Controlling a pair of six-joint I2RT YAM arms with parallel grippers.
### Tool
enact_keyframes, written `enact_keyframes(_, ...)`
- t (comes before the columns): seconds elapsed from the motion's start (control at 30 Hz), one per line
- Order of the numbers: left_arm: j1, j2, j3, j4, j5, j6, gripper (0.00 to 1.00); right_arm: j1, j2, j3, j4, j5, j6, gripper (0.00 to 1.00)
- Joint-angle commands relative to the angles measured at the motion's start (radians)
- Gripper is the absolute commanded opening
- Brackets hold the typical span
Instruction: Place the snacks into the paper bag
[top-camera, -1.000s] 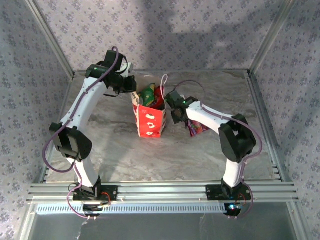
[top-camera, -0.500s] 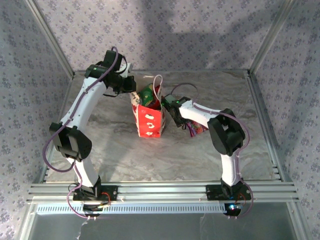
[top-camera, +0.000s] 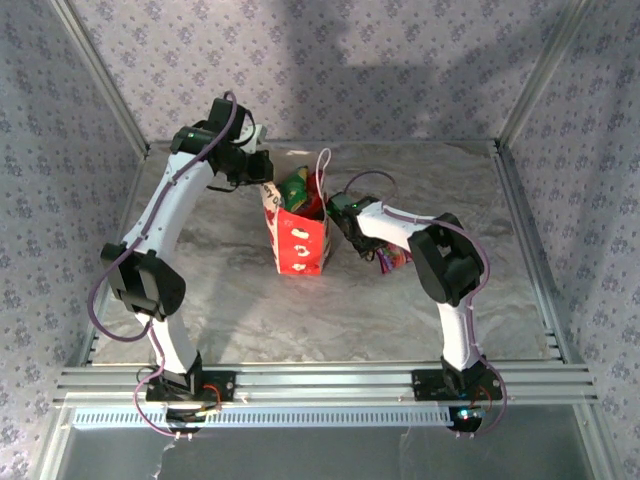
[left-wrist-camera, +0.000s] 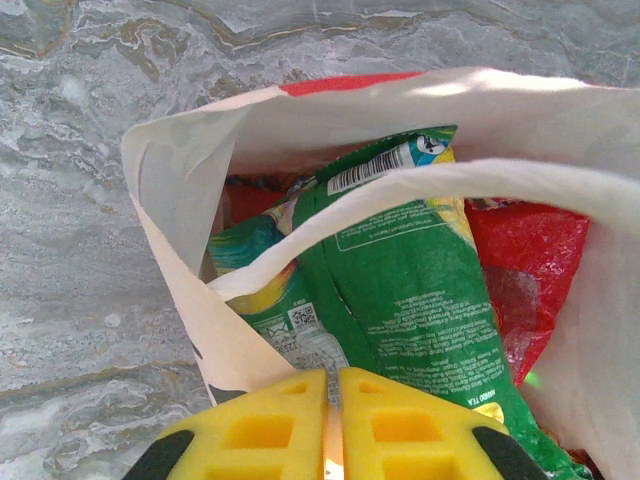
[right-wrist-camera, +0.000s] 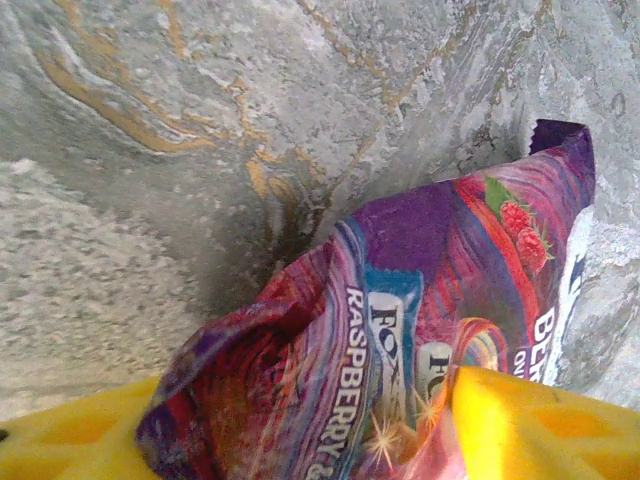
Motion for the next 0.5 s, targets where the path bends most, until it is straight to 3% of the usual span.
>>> enact_keyframes(0.0,0.004,0.032,0.021,-0.043,0.007,0.002,0.12,-0.015,0.014,-0.016,-0.032,0.037,0.015,0.61)
enact_keyframes(0.13,0.004,0.031,0.017,-0.042,0.007,-0.001,0.13,-0.022,0.003,-0.036,-0.033,0.043,0.017,0.45)
enact_keyframes(0.33,0.002,0.028,0.022,-0.045,0.007,-0.007,0.12,-0.024,-0.058,-0.082,-0.020,0.022,0.033,0.39)
enact_keyframes(0.47,-0.001,0.024,0.021,-0.045,0.002,-0.007,0.12,-0.024,-0.114,-0.106,-0.016,-0.006,0.034,0.28)
